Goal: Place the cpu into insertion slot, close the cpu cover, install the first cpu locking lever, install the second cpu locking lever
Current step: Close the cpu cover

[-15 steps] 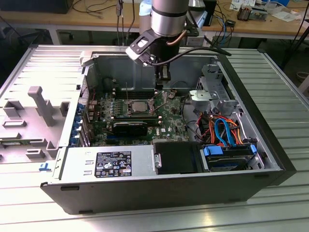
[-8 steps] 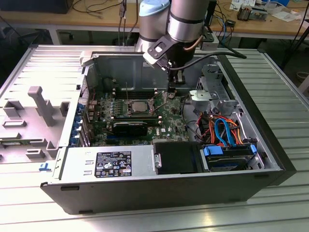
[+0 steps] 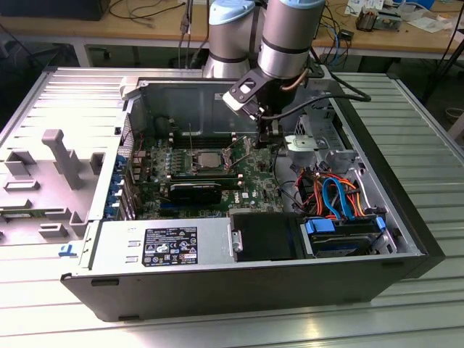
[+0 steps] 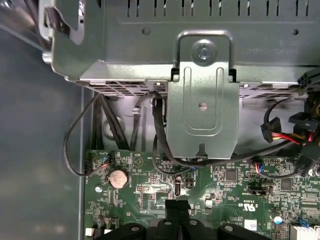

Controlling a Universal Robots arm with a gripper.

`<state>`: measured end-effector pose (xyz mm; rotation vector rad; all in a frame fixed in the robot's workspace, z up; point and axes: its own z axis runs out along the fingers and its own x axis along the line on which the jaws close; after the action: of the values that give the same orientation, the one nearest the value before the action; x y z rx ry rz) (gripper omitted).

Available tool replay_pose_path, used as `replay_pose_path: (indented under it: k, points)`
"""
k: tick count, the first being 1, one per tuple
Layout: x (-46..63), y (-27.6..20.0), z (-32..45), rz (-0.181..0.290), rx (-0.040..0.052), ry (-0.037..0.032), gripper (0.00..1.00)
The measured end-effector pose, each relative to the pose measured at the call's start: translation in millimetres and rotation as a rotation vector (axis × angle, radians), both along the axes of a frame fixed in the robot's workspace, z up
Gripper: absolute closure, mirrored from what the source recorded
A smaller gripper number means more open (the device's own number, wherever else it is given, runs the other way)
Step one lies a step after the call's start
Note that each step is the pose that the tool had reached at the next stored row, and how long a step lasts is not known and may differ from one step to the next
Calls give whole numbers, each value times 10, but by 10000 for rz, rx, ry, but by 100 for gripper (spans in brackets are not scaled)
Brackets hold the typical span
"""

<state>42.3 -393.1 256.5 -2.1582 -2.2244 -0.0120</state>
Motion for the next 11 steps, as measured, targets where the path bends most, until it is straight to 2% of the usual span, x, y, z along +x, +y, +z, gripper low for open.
replay_pose_path:
  k: [2,4,7,11]
  points:
    - [-21,9,-34,0,-2,0,89]
    - [-99,27,-70,2,-2,0,89]
    - [-363,43,-102,0,0,-4,89]
    - [-557,48,-106,1,-4,-3,89]
